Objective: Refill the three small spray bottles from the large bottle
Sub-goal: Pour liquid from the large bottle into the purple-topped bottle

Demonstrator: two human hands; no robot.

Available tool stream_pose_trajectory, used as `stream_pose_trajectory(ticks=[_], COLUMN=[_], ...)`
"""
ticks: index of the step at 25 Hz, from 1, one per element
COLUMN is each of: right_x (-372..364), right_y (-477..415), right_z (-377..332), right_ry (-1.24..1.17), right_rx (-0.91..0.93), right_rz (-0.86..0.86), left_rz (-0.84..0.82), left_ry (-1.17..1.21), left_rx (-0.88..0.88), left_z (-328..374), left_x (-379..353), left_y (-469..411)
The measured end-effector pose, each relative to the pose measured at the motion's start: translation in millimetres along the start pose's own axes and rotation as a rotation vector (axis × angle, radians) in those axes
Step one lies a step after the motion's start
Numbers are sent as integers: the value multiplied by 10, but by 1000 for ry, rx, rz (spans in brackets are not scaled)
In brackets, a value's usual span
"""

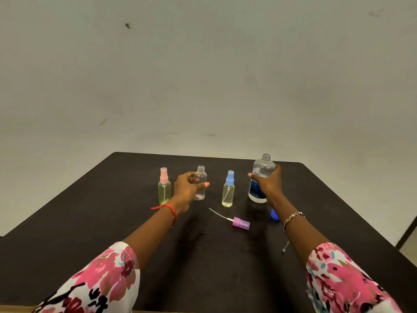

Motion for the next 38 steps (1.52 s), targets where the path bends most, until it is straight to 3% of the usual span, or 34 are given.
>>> stream_pose_trajectory(ticks=[5,10,18,38], right_x=[35,113,79,-34], right_y=[-13,169,538,789], right_z=[-18,-508,-1271,-1546], right_ry=[32,79,388,610], right_rx=[-21,243,623,860], right_rz=[81,155,-1,-121], left_rz=[8,10,-19,-58], left_ry=[3,29,81,97], left_rx=[-18,-41,-103,-141], left_z=[83,188,478,779], left_x=[26,54,156,264], left_y=[10,106,374,729])
Point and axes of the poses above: each hand's wrist, its own y-axis away from the middle knuckle, its own x-axis out of the back of the hand, z = x × y, the point moved 3 cm from there along -y, towards the middle knuckle, and after that the axes turned 6 degrees about x, right-handed, at the moved point
